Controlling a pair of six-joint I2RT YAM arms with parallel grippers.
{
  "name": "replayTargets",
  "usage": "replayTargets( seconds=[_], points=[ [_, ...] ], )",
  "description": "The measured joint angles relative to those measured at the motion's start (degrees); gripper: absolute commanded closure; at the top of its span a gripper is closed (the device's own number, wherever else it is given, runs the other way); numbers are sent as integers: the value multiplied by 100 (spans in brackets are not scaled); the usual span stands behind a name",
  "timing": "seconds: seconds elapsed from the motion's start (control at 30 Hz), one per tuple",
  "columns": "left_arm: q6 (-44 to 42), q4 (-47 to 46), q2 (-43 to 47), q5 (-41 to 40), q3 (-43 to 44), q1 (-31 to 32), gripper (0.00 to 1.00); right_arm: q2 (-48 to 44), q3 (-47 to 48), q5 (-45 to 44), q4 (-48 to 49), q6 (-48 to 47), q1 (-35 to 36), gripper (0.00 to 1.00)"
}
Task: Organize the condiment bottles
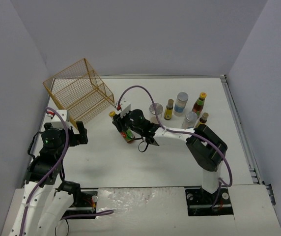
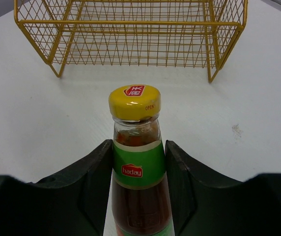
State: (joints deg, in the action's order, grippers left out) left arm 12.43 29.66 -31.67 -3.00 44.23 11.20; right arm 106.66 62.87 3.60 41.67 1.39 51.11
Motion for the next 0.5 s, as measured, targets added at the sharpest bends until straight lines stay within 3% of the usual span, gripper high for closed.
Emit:
replayTargets(
  seconds=[0.5],
  points=[
    [132,-60,-90,245,-4,0,3,-742,-854,73,75,1,29,100]
  ],
)
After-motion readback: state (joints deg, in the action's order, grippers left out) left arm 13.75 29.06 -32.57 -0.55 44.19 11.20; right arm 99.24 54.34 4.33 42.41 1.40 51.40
